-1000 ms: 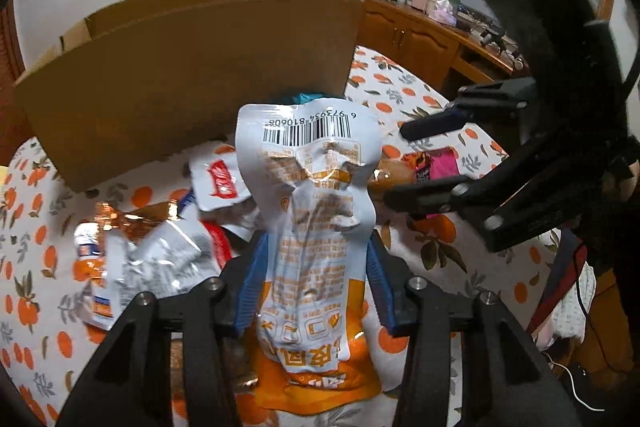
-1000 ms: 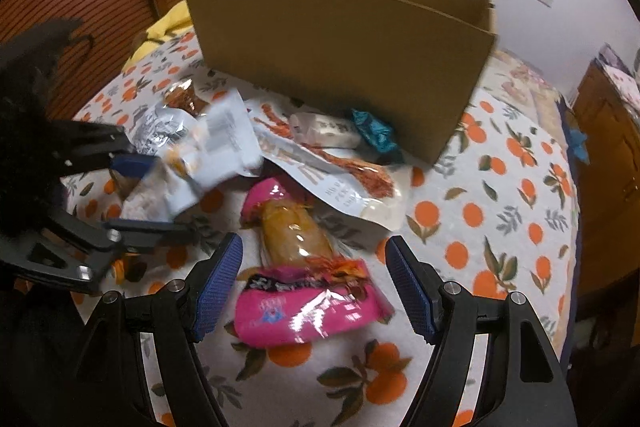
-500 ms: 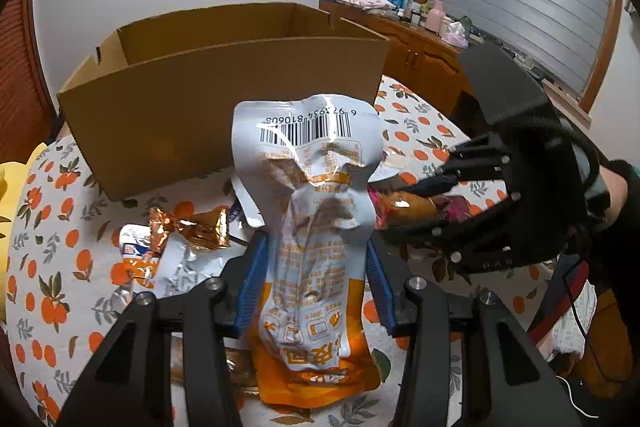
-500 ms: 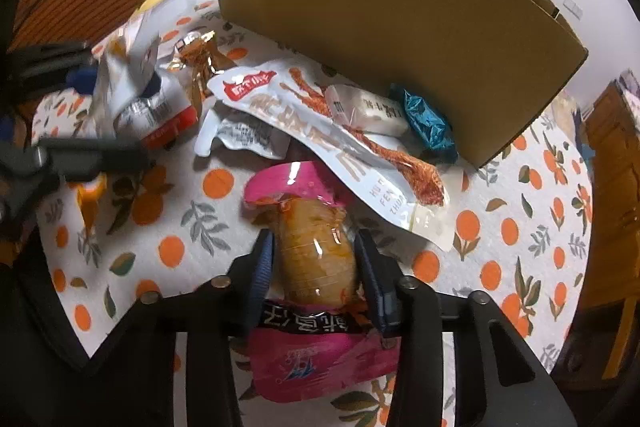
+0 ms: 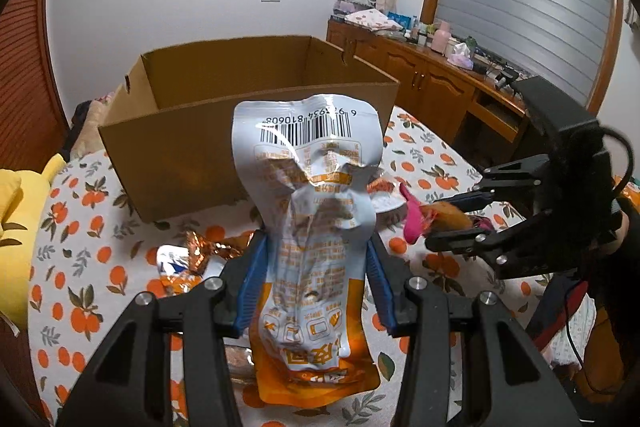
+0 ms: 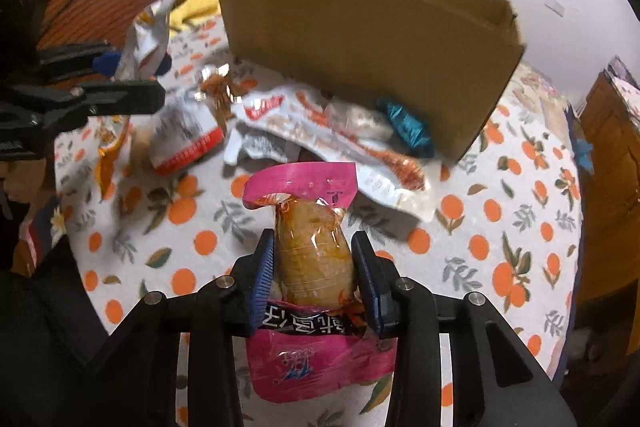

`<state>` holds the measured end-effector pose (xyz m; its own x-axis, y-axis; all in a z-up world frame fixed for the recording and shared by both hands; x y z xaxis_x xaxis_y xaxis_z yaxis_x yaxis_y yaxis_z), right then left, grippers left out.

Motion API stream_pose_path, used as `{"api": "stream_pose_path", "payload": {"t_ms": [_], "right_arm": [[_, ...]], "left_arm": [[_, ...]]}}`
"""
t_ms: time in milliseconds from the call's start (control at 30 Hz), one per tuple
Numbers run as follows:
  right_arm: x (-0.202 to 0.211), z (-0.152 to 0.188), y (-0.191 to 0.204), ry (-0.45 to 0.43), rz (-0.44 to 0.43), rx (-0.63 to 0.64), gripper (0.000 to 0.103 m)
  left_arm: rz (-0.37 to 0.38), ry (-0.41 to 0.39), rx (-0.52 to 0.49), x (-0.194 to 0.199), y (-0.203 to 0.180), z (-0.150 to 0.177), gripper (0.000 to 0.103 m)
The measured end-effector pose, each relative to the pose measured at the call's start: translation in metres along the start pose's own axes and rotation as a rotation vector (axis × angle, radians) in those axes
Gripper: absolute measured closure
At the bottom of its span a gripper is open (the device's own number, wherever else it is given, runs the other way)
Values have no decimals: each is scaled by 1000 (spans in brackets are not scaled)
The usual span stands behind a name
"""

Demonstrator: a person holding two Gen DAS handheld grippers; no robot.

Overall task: Organize snacks
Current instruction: 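Carry both packets over the cardboard box and open both tools to drop them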

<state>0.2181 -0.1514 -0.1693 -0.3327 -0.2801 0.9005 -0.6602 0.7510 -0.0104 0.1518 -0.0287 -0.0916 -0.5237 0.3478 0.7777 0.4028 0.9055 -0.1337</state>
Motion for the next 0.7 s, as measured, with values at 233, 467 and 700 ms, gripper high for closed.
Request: {"api": "stream_pose_path", "payload": {"t_ms": [233, 467, 700], "right_arm": [[35, -23, 4, -82, 6, -6, 65], [51, -47, 3, -133, 7, 4, 65], [66, -79, -10, -182, 7, 9, 65]], "left_arm": [[-11, -24, -11, 4, -2, -27, 57], [-26, -48, -19, 10, 8, -52, 57], [-51, -78, -28, 18, 26, -89, 57]]}}
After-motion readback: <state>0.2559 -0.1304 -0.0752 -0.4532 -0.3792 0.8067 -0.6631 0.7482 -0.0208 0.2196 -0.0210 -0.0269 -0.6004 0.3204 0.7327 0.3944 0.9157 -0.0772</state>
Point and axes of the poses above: each gripper's, at about its wrist camera, not at the fingertips, and x roughly against the way its jaws point, y to its left, z to its underside, the point moved 9 cm from there along -x, roughly the way its jaws point, and after that the axes turned 11 degrees about y, right-handed, at the moved point
